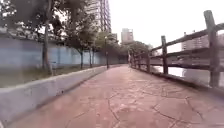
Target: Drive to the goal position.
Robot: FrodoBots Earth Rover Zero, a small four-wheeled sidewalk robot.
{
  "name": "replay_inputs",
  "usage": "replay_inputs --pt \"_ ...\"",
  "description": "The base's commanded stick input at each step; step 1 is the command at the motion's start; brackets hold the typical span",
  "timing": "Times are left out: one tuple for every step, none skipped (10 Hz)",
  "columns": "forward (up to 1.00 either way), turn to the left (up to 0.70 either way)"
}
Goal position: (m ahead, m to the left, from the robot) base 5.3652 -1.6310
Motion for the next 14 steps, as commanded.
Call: replay_inputs --pt "1.0 0.0" --pt "1.0 0.0" --pt "1.0 0.0" --pt "1.0 0.0" --pt "1.0 0.0" --pt "1.0 0.0" --pt "1.0 0.0" --pt "1.0 0.0" --pt "1.0 0.0" --pt "1.0 0.0" --pt "1.0 0.0" --pt "1.0 0.0" --pt "1.0 0.0" --pt "1.0 0.0"
